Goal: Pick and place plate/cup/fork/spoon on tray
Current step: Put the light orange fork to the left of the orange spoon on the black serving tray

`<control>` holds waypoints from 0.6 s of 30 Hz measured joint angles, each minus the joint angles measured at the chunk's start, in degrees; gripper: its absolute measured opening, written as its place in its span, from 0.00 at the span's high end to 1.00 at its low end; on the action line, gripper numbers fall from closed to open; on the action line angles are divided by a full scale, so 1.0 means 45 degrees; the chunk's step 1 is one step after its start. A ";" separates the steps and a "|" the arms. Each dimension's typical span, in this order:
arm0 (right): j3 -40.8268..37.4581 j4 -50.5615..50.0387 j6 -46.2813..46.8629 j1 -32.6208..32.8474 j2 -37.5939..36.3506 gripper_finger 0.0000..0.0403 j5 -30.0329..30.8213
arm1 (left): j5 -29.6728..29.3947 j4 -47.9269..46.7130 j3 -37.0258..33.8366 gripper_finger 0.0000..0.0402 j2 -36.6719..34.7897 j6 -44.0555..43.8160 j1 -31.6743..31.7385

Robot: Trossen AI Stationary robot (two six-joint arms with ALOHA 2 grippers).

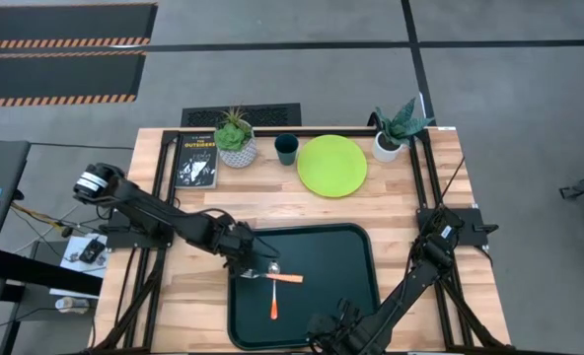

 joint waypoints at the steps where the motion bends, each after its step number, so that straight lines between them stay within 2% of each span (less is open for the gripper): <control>1: 0.0000 0.0000 0.0000 0.0001 0.0000 0.82 0.0000 | 0.0011 -0.0228 0.0000 0.85 -0.0107 -0.0430 -0.0005; 5: 0.0000 -0.0005 -0.0004 0.0004 0.0000 0.82 0.0000 | 0.0688 -0.0232 0.0000 0.64 -0.0362 -0.2136 -0.0127; 7: 0.0000 -0.0005 -0.0005 -0.0001 0.0000 0.82 0.0000 | 0.1544 0.0197 0.0000 0.55 -0.0364 -0.2758 -0.0299; 10: 0.0000 -0.0005 -0.0005 0.0004 0.0000 0.82 0.0047 | 0.2362 0.0748 0.0000 0.44 -0.0364 -0.2612 -0.0672; 13: 0.0000 -0.0003 -0.0002 0.0009 0.0000 0.82 0.0216 | 0.1783 0.0830 0.0000 0.39 -0.0364 -0.1782 -0.1191; 18: 0.0000 -0.0004 -0.0012 0.0014 0.0000 0.82 0.0233 | -0.0380 0.0978 0.0000 0.39 -0.0364 0.0269 -0.1931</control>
